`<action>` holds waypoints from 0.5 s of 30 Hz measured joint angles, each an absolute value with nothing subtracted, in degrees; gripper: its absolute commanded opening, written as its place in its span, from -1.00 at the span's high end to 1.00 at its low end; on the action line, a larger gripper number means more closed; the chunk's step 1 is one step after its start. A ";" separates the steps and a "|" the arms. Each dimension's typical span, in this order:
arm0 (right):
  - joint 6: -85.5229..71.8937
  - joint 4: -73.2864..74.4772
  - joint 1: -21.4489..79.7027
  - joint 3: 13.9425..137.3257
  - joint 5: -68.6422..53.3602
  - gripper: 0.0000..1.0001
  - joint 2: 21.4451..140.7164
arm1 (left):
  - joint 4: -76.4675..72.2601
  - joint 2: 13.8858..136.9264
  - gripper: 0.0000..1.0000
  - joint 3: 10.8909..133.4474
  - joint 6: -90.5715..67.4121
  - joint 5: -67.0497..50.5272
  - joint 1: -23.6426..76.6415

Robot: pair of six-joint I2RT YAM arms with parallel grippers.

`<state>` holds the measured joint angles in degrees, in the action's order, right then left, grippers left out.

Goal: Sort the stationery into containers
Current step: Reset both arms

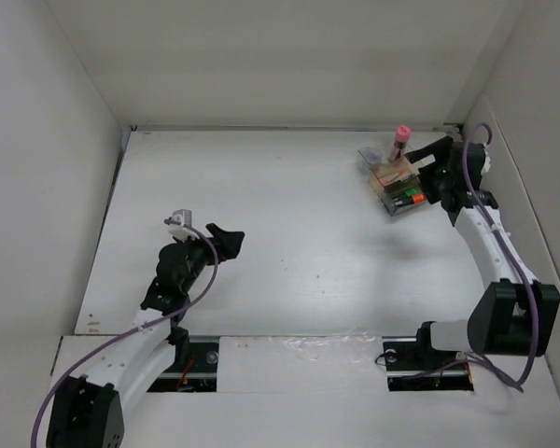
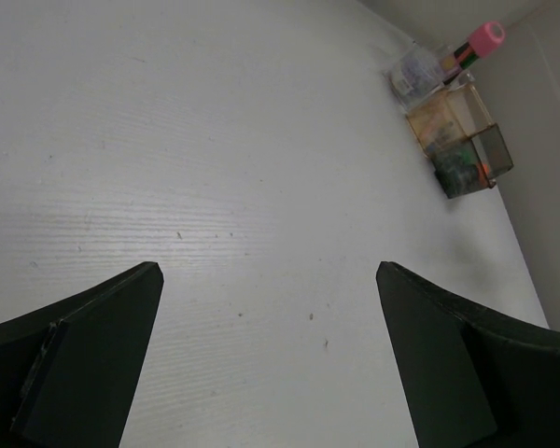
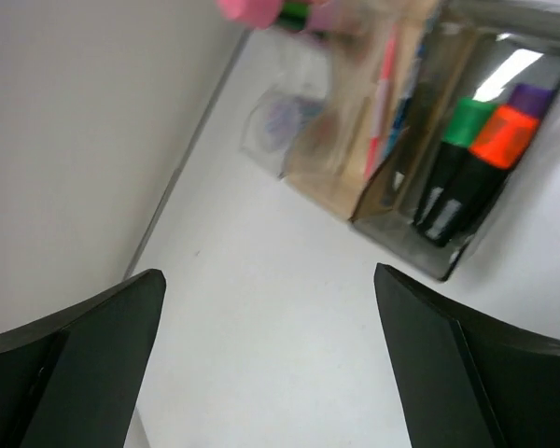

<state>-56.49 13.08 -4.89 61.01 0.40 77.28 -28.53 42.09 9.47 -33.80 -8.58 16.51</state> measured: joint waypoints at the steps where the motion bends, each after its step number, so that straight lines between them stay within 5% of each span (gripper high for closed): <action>1: -56.12 13.30 -3.68 61.01 -0.30 -1.00 75.90 | -27.42 40.36 -0.99 9.47 -33.71 -8.58 16.51; 15: -45.30 14.20 34.48 59.48 -7.49 -1.00 67.59 | -9.50 26.79 -0.99 19.16 -35.03 -8.34 16.51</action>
